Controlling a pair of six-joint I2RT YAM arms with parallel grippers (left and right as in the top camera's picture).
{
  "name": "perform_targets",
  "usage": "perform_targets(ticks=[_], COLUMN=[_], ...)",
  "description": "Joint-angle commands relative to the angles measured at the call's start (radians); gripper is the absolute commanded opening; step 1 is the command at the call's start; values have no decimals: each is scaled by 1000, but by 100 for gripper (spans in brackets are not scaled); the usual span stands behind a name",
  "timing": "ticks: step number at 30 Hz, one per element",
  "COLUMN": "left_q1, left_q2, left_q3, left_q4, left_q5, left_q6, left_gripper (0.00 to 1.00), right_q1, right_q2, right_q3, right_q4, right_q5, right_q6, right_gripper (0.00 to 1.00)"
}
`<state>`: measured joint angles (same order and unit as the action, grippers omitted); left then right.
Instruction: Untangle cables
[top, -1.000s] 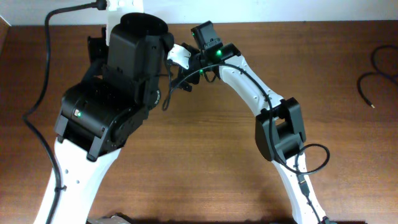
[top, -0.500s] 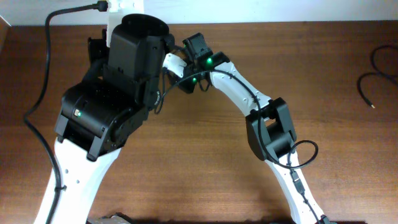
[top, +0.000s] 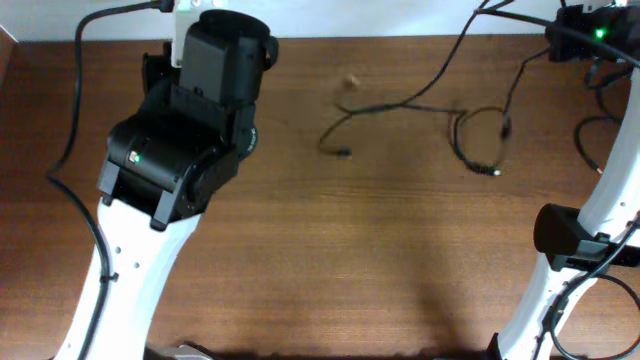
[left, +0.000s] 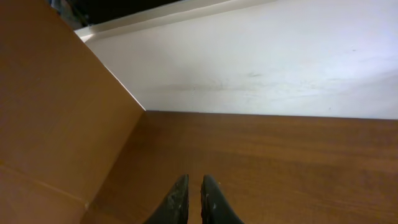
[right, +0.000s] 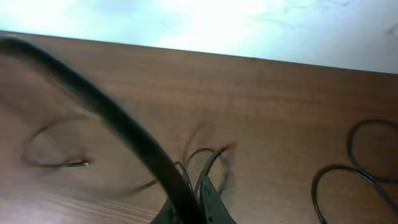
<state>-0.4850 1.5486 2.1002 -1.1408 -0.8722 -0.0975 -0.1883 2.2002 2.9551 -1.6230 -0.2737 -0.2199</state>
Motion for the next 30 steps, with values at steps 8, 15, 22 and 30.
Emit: perform_targets(ticks=[8,15,22,30], left_q1=[18,18,-27,-269], left_q2=[0,291,543,687], left_q3=[18,13,13,13], left_q4=[0,151,311,539], left_q5=[161,844,1063,575], left_q6=[7,1,-182,-565], left_gripper=[7,8,15,9], right_q1=[88,103,103,103], right_q2=[-26,-26,-26,-26], right_q3=[11,11,11,11], right_q4=[8,22,22,3], right_q5=[-2,-3,-3,-3], right_q6=[-11,-11,-11,-11], right_gripper=[4,4,4,4])
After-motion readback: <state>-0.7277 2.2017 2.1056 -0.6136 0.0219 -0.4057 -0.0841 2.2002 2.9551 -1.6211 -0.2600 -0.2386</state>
